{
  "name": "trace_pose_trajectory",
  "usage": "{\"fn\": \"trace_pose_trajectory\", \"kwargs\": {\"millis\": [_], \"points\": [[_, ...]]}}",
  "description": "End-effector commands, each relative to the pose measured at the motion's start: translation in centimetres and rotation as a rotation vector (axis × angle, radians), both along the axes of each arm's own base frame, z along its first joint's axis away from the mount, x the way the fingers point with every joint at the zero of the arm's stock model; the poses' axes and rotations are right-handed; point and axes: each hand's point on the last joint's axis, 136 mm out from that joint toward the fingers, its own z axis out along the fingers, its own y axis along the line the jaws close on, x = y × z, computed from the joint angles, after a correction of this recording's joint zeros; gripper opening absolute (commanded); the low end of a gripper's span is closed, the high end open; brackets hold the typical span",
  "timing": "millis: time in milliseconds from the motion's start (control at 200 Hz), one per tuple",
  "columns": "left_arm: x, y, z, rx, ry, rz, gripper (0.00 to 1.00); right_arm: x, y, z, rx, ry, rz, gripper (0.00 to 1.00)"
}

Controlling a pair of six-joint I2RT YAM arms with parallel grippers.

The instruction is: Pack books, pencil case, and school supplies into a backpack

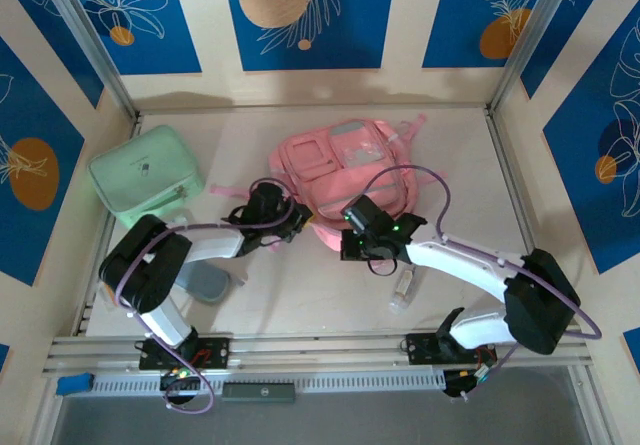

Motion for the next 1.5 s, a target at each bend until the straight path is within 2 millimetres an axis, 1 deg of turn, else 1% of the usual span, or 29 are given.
{"fn": "trace_pose_trajectory", "kwargs": {"millis": [0, 40, 80, 130, 240, 340, 405, 435, 470, 500, 545, 620, 715, 720, 735, 760, 765, 795, 800, 810, 845, 915, 1035, 1105, 1145, 1200, 1286, 1396, 1496], "points": [[2.7, 4.8, 0.8, 0.175, -0.069, -0.004, 0.00, -1.9, -4.8, -0.4, -0.057, 0.078, -0.090, 0.00], [3.2, 5.5, 1.1, 0.214, -0.075, -0.030, 0.00, -2.0, -5.6, -0.5, -0.047, 0.091, -0.113, 0.00], [3.7, 5.8, 1.4, 0.248, -0.084, -0.062, 0.00, -2.0, -6.2, -0.5, -0.041, 0.094, -0.123, 0.00], [4.2, 6.0, 1.8, 0.280, -0.090, -0.091, 0.00, -1.9, -6.0, -0.3, -0.027, 0.083, -0.096, 0.00], [5.9, 6.0, 3.1, 0.272, -0.146, -0.094, 0.00, -1.6, -2.5, 1.4, 0.051, 0.009, 0.052, 0.00], [7.3, 5.5, 3.9, 0.261, -0.154, -0.111, 0.00, -1.2, 1.5, 3.0, 0.123, -0.040, 0.158, 0.00], [7.8, 5.0, 4.4, 0.240, -0.164, -0.120, 0.00, -0.6, 2.8, 3.4, 0.135, -0.039, 0.159, 0.00], [7.8, 4.7, 4.8, 0.221, -0.178, -0.126, 0.08, -0.4, 3.2, 3.3, 0.141, -0.026, 0.151, 0.00], [7.8, 4.6, 5.4, 0.204, -0.197, -0.129, 0.20, 0.0, 3.5, 3.2, 0.148, -0.015, 0.136, 0.00], [7.6, 4.6, 5.7, 0.198, -0.209, -0.128, 0.28, 0.3, 3.5, 2.9, 0.146, -0.003, 0.121, 0.00], [7.2, 4.8, 6.1, 0.194, -0.217, -0.122, 0.36, 0.6, 3.4, 2.6, 0.134, 0.007, 0.102, 0.00], [6.0, 5.1, 6.3, 0.186, -0.214, -0.129, 0.42, 0.8, 3.3, 2.2, 0.115, 0.002, 0.098, 0.00], [3.9, 5.5, 6.0, 0.168, -0.174, -0.124, 0.53, 0.6, 3.3, 2.1, 0.111, -0.005, 0.107, 0.00], [3.9, 5.5, 6.2, 0.163, -0.175, -0.119, 0.53, 0.7, 3.3, 2.1, 0.109, -0.004, 0.106, 0.00], [3.4, 5.5, 5.9, 0.160, -0.166, -0.116, 0.55, 0.6, 3.3, 2.1, 0.109, -0.006, 0.107, 0.00], [2.9, 5.4, 6.0, 0.146, -0.163, -0.105, 0.57, 0.6, 3.3, 2.0, 0.109, -0.006, 0.106, 0.00], [2.6, 5.5, 5.8, 0.149, -0.158, -0.107, 0.58, 0.6, 3.3, 2.0, 0.109, -0.007, 0.106, 0.00], [2.1, 5.4, 6.0, 0.128, -0.154, -0.088, 0.61, 0.6, 3.3, 2.0, 0.107, -0.008, 0.105, 0.00], [1.8, 5.4, 5.7, 0.131, -0.148, -0.089, 0.61, 0.6, 3.3, 2.0, 0.107, -0.008, 0.105, 0.00], [1.8, 5.3, 5.9, 0.124, -0.149, -0.080, 0.62, 0.5, 3.3, 1.9, 0.105, -0.008, 0.105, 0.00], [1.0, 5.2, 5.5, 0.121, -0.138, -0.063, 0.66, 0.5, 3.4, 1.9, 0.102, -0.011, 0.104, 0.00], [-0.2, 4.6, 5.3, 0.102, -0.121, -0.059, 0.72, 0.5, 3.7, 1.8, 0.097, -0.016, 0.110, 0.00], [-2.1, 2.4, 5.4, 0.069, -0.083, -0.036, 0.78, 0.5, 4.0, 1.8, 0.090, -0.019, 0.118, 0.00], [-3.0, 1.0, 5.3, 0.047, -0.075, -0.006, 0.80, 0.5, 4.2, 1.7, 0.085, -0.019, 0.121, 0.00], [-3.2, 0.3, 5.3, 0.031, -0.072, 0.008, 0.80, 0.5, 4.3, 1.7, 0.082, -0.018, 0.120, 0.00], [-3.4, -0.1, 5.0, 0.022, -0.056, 0.036, 0.79, 0.5, 4.4, 1.6, 0.080, -0.019, 0.121, 0.00], [-3.5, -0.7, 4.5, 0.006, -0.065, 0.074, 0.75, 0.5, 4.6, 1.6, 0.084, -0.022, 0.126, 0.00], [-3.7, -1.5, 3.7, 0.018, -0.037, 0.071, 0.71, 0.5, 4.8, 1.6, 0.076, -0.027, 0.128, 0.00], [-4.1, -2.3, 3.3, 0.000, -0.024, 0.079, 0.66, 0.6, 4.7, 1.5, 0.069, -0.027, 0.125, 0.00]]}}
